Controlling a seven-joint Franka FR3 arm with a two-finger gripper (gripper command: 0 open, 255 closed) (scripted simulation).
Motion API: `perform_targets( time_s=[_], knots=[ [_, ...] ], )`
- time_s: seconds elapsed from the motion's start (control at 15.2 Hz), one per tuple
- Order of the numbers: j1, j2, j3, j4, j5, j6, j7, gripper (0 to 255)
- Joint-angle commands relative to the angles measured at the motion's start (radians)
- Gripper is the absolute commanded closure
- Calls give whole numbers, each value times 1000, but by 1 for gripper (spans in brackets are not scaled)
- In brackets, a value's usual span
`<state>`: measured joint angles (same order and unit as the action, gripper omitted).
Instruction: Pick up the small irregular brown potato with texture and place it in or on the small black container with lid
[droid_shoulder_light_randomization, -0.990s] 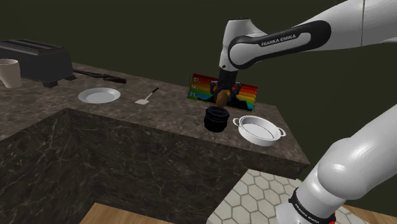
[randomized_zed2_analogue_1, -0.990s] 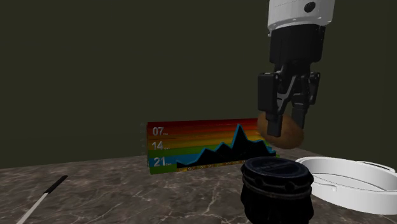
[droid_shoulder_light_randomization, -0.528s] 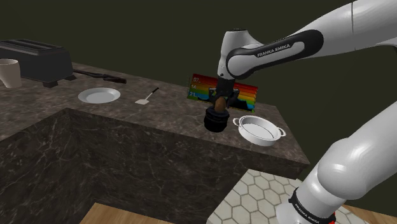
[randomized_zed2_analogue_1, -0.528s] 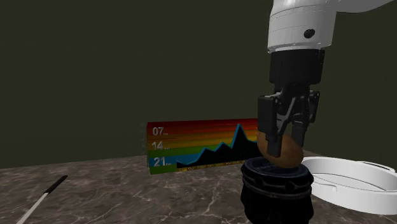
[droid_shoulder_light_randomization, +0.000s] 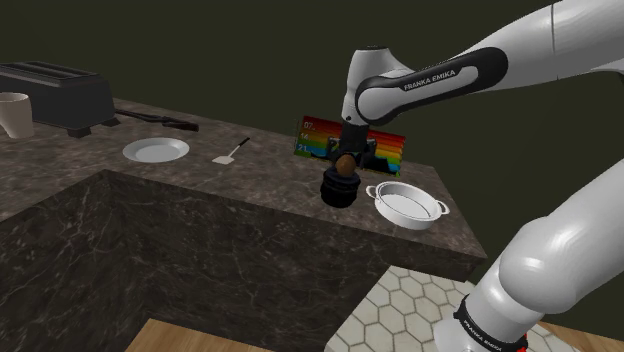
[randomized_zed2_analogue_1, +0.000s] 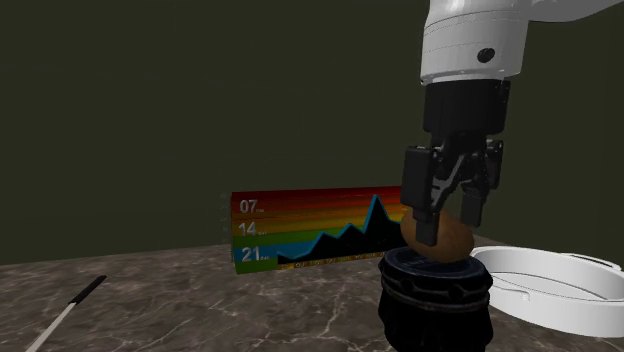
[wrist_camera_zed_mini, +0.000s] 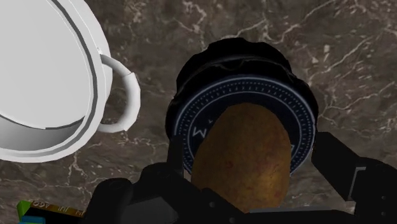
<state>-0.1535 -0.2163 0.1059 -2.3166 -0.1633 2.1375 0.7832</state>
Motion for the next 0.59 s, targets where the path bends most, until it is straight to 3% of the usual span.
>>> perform_targets(
  time_s=[0.0,0.2,0.53],
  knots=[
    [0,0,0,0,0,0,0,0],
    [0,0,0,-1,0,0,0,0],
    [10,-45,7,83,18,-129,-10,0]
  ],
)
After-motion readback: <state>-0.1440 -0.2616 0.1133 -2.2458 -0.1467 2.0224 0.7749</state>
